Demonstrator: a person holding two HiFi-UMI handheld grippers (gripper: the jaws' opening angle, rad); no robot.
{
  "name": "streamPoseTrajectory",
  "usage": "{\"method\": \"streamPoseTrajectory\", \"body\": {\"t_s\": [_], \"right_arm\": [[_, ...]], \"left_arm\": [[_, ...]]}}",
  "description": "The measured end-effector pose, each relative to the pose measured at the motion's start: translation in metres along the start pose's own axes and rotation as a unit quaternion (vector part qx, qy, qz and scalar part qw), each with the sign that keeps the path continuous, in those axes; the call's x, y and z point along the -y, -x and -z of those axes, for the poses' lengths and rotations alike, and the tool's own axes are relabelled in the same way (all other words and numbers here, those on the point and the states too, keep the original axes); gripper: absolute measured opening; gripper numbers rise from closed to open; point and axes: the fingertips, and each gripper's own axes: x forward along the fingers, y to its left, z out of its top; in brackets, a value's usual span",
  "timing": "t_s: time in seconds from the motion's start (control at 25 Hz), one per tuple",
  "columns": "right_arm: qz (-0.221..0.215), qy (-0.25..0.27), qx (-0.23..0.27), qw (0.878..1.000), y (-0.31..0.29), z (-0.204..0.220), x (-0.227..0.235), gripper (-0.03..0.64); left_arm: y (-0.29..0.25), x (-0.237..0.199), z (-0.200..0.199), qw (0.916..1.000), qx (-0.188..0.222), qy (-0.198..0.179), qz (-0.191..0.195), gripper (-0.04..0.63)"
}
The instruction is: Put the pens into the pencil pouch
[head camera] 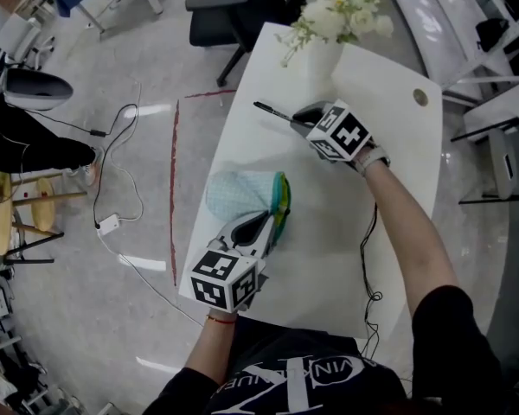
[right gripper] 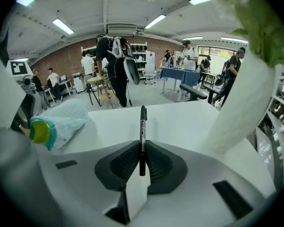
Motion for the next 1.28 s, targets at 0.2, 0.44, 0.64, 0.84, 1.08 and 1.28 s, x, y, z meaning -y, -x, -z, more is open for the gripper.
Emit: {"method": "streamPoseTrajectory", "body": {"t_s": [0.2,0.44,0.64,0.84,1.08,1.28], "right_arm": [[-0.002,0.0,0.034,0.999,0.063,0.007,-0.042,0.049],[0.002,-0.003,0.051,0.999,0.133,0.032,-0.105,0.049],[0.022,-0.023,0.027,0.999,0.159,0.067,-0.135,0.049],[0.029,-0.022,0.0,0.999,0.165,0.09,-0.147,0.049],[0.029,-0.002,-0.057,0.998,0.16,0.101,-0.164,0.049],[0.054,0.047,-0.12,0.99,0.155,0.104,-0.169,0.051]], "left_arm": [[-0.008,0.008,0.0,0.9999,-0.007,-0.011,0.006,0.015],[-0.019,0.014,-0.003,0.9997,-0.012,-0.02,0.006,0.015],[-0.021,0.016,-0.011,0.9994,-0.011,-0.034,0.004,0.015],[-0.025,0.024,-0.013,0.9986,-0.015,-0.05,0.01,0.015],[-0.026,0.044,-0.009,0.9969,-0.022,-0.071,0.026,0.015],[-0.026,0.059,0.001,0.9934,-0.039,-0.097,0.046,0.015]]}}
